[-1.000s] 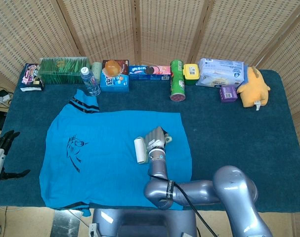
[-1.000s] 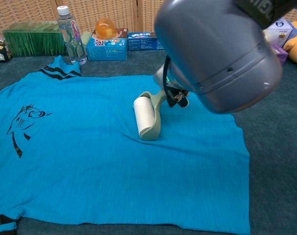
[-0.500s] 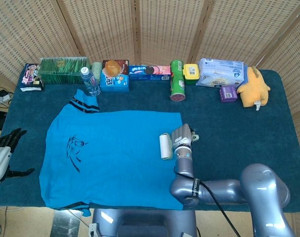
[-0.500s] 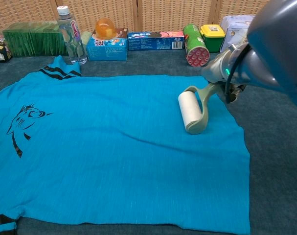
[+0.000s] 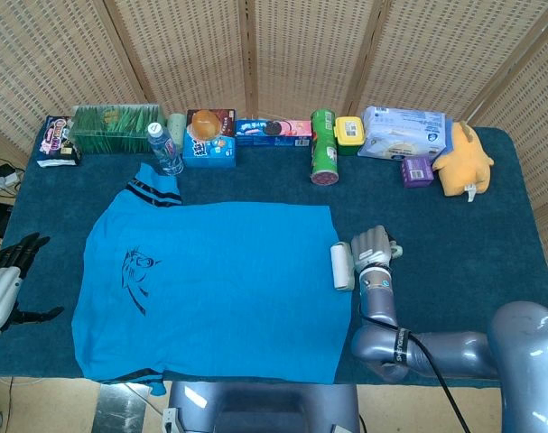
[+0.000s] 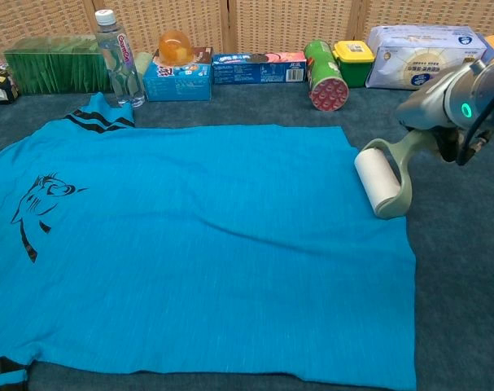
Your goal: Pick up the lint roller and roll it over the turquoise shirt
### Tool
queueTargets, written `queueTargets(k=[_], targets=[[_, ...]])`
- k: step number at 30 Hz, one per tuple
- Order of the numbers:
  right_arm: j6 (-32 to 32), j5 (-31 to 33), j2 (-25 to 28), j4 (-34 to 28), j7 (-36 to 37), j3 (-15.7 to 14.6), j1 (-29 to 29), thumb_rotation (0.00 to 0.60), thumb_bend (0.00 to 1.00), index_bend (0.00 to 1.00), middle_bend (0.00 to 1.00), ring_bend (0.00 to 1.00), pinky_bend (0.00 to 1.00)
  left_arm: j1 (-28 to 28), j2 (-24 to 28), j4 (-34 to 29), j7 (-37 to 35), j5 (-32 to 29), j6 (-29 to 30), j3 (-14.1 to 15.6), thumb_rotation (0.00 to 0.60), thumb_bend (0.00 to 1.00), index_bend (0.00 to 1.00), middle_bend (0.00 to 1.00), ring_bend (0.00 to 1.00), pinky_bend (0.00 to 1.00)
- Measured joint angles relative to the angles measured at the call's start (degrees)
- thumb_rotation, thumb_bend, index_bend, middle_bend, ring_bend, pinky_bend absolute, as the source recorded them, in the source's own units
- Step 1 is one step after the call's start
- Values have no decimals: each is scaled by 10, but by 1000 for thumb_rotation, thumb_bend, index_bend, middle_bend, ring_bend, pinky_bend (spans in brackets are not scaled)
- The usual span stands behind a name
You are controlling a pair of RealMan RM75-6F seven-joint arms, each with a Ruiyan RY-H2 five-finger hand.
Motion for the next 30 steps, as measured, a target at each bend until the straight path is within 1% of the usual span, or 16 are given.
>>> queueTargets(k=[5, 7, 9, 11, 13, 17, 20, 22, 23, 25, 26, 27, 28, 29, 30], targets=[[-52, -42, 59, -24, 52, 14, -11, 600, 1000, 895, 851, 824, 1000, 1, 0, -2, 0, 0, 2, 0, 600, 83, 0, 0, 0, 18], [-83, -64, 82, -22, 79, 20, -16, 600, 1000, 895, 851, 822, 1000, 2, 1, -3, -1, 0, 3, 1, 600, 83, 0, 0, 0, 18], [-113, -82, 94, -14, 104, 24, -20, 600, 1000, 896, 850, 813, 1000, 2, 1, -4, -1, 1, 4, 2, 600, 83, 0, 0, 0, 18], [-152, -106, 104, 5, 136, 27, -27, 600, 1000, 893, 844, 798, 995, 3, 1, -5, -1, 1, 6, 2, 600, 82, 0, 0, 0, 18], [-193, -134, 110, 34, 171, 27, -34, 600, 1000, 870, 823, 767, 958, 4, 2, -7, -1, 1, 7, 2, 600, 81, 0, 0, 0, 18], [-256, -189, 114, 97, 234, 22, -50, 600, 1000, 812, 777, 713, 888, 5, 2, -9, 0, -1, 10, 3, 600, 82, 0, 0, 0, 18], [-285, -225, 111, 139, 280, 16, -64, 600, 990, 715, 710, 645, 801, 6, 2, -10, 1, -4, 11, 3, 600, 82, 0, 0, 0, 18], [-301, -246, 108, 161, 306, 11, -72, 600, 932, 605, 619, 564, 712, 6, 2, -11, 2, -6, 11, 3, 600, 81, 0, 0, 0, 18], [-312, -257, 108, 174, 323, 7, -77, 600, 870, 523, 539, 496, 644, 6, 2, -11, 3, -8, 11, 3, 600, 81, 0, 0, 0, 18], [-336, -265, 110, 185, 348, -2, -84, 600, 702, 328, 339, 324, 494, 4, 1, -13, 5, -11, 9, 2, 600, 82, 0, 0, 0, 18], [-348, -263, 112, 187, 355, -9, -85, 600, 635, 262, 273, 263, 445, 3, 0, -14, 8, -13, 8, 2, 600, 82, 0, 0, 0, 18], [-361, -259, 116, 188, 359, -16, -84, 600, 521, 159, 171, 167, 363, 1, -1, -15, 10, -14, 7, 1, 600, 83, 0, 0, 0, 18], [-371, -252, 120, 189, 363, -25, -83, 600, 444, 107, 115, 113, 313, 0, -1, -16, 12, -15, 6, 1, 600, 83, 0, 0, 0, 18], [-383, -241, 125, 190, 367, -38, -79, 600, 380, 74, 79, 78, 279, -1, -2, -17, 14, -16, 5, 0, 600, 82, 0, 0, 0, 18], [-389, -234, 129, 191, 371, -47, -75, 600, 293, 39, 38, 40, 242, -3, -3, -18, 16, -17, 5, 0, 600, 82, 0, 0, 0, 18]])
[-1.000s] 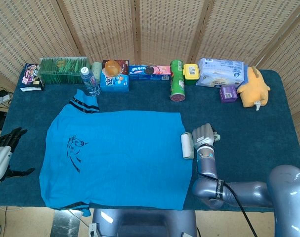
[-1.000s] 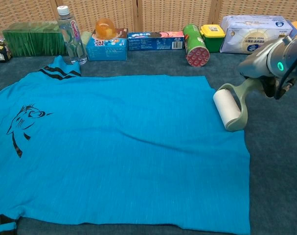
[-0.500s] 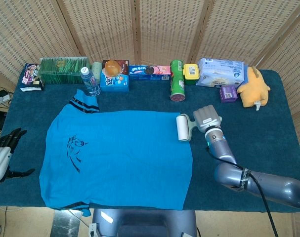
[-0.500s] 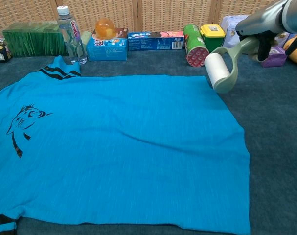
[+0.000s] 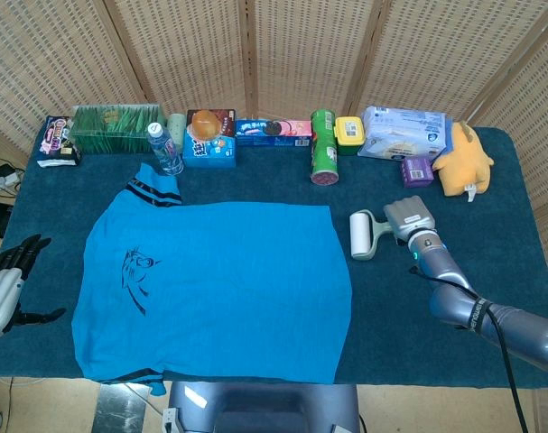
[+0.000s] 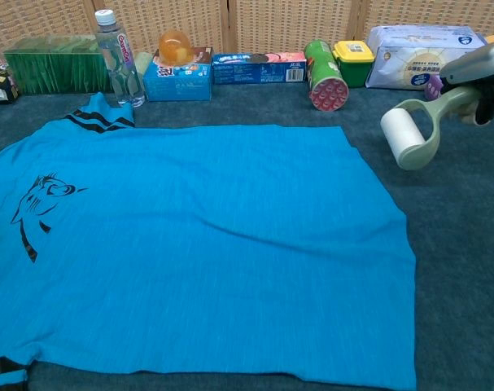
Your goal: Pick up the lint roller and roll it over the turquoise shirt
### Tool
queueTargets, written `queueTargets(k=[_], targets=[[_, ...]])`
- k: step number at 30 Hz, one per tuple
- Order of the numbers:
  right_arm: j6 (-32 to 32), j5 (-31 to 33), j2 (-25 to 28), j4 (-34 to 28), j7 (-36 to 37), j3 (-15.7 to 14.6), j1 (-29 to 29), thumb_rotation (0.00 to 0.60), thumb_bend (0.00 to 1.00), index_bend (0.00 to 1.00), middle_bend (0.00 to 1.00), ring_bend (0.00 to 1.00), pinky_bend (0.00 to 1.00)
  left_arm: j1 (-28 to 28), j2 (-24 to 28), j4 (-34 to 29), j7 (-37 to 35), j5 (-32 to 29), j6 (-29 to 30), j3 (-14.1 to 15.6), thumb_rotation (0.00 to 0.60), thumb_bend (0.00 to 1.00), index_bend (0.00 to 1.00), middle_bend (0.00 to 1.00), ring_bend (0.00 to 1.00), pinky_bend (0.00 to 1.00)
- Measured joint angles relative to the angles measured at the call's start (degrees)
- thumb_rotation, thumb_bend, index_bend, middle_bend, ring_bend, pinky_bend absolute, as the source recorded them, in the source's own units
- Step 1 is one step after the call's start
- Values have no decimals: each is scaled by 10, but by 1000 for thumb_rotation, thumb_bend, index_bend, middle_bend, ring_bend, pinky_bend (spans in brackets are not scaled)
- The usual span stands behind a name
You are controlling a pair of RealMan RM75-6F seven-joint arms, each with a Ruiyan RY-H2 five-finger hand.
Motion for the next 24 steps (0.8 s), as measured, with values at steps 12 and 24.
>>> queueTargets(k=[12, 24], targets=[[-2, -20, 18, 15, 74, -59, 11, 600, 0, 0, 0, 0, 97, -9, -3, -14, 23, -12, -1, -3, 600, 83, 0, 0, 0, 18], [38, -57, 90, -65, 128, -79, 2, 600, 0, 0, 0, 0, 96, -18, -4, -22, 43, -21, -1, -5, 600, 82, 0, 0, 0, 18]])
